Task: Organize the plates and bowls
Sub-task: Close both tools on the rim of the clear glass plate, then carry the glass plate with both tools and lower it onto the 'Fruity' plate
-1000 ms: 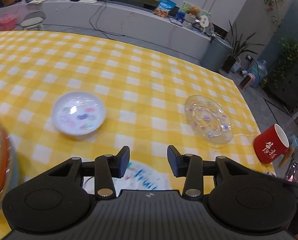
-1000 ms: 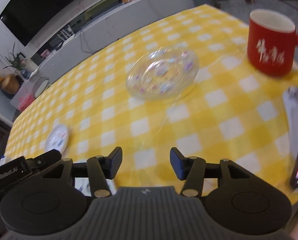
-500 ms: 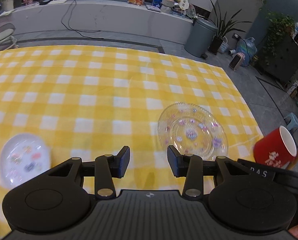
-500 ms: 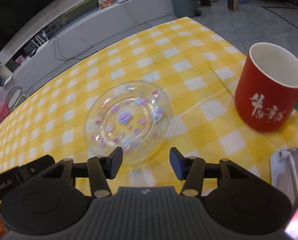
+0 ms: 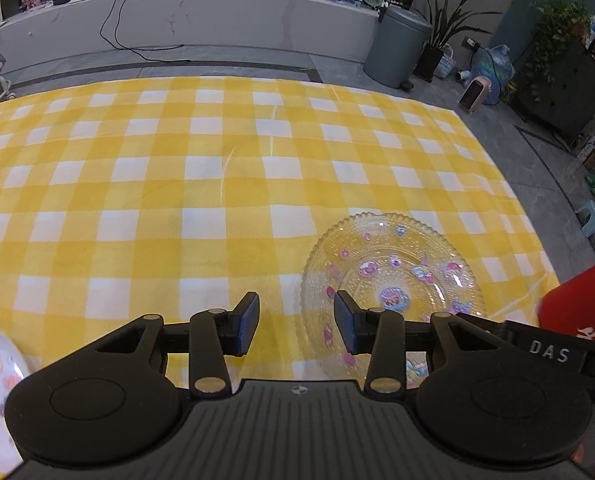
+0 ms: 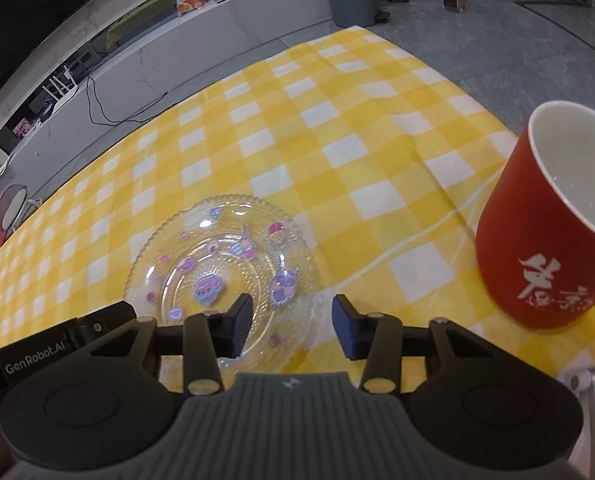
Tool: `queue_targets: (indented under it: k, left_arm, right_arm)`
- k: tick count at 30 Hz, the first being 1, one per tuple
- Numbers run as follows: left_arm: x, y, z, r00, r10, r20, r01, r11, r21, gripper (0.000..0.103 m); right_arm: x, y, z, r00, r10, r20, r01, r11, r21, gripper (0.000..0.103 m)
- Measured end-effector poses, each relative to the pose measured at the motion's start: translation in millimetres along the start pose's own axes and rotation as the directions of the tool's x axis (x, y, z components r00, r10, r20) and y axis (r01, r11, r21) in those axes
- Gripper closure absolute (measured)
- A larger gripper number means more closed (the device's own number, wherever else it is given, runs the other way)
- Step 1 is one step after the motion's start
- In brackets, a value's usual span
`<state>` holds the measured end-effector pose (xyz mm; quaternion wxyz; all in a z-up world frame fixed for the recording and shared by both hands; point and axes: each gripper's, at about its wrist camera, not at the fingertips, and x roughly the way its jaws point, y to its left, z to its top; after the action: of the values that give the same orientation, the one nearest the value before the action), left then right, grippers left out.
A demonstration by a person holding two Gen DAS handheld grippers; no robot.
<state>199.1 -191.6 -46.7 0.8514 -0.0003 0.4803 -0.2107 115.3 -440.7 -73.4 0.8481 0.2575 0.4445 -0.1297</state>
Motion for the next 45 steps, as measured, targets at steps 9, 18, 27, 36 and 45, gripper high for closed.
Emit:
queue_targets:
  k: [9,18,27,36,45]
  left_arm:
    - [10,1,3,1.0,-0.014,-0.008,0.014,1.0,0.019,0.065]
    - [8,-6,5,1.0,-0.013,-0.009,0.014,0.999,0.03,0.087]
    - [0,9,5,0.999,0.028,-0.015,-0.028,1.0,-0.002,0.092]
    - [-23,28,-8,1.0,0.03,0.003,-0.03,0.998,-0.053,0.093]
    - [-57,38,-25,0.999,0.044,0.027,-0.041,0.995,-0.089,0.093]
  right_arm:
    - [5,-3,5,0.999,0.032,0.011,-0.032,0.999,0.016,0.074]
    - [6,-5,3,0.999,0.026,0.018,-0.027,0.999,0.031,0.087]
    - [5,2,-3,0.997,0.073,-0.024,-0.072,0.997,0.031,0.091]
    - [-6,10,-17,0.99,0.119,-0.071,-0.117,0.992,0.038,0.092]
    - [-29,11,-39,0.973,0.204,-0.105,-0.197,0.977,0.077,0.092]
